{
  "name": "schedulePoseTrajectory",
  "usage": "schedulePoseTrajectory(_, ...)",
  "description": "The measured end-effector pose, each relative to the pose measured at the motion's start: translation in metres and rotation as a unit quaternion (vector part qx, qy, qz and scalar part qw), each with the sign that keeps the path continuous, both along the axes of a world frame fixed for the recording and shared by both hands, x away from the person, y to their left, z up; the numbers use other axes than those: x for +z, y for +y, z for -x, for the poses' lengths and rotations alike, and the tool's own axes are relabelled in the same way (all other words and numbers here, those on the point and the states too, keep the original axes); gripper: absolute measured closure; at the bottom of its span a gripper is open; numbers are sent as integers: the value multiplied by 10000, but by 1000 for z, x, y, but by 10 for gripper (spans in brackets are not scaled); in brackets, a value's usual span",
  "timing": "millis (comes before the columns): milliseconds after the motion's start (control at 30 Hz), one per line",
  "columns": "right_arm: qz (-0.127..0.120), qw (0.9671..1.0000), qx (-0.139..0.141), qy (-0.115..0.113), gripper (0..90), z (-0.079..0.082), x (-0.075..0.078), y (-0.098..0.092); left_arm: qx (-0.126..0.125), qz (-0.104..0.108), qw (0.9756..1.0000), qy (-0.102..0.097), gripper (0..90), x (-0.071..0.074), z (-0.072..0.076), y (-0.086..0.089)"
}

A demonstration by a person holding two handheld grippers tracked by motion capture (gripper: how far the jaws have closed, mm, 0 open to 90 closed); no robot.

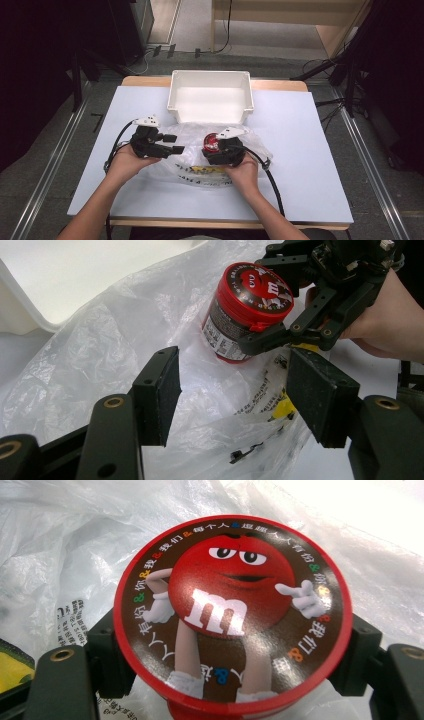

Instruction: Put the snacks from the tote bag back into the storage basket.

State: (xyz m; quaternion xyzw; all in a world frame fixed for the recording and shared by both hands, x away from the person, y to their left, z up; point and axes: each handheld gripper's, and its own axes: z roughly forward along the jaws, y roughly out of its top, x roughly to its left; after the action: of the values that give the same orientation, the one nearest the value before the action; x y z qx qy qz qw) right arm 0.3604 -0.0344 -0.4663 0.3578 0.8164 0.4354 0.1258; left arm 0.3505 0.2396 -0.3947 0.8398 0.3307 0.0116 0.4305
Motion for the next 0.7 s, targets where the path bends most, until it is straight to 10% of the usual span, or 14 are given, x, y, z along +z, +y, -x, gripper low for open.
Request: schedulePoseTrajectory(700, 11, 9998, 104, 139, 254, -4, 7, -6, 93, -57, 9999, 15, 380, -1, -2, 4)
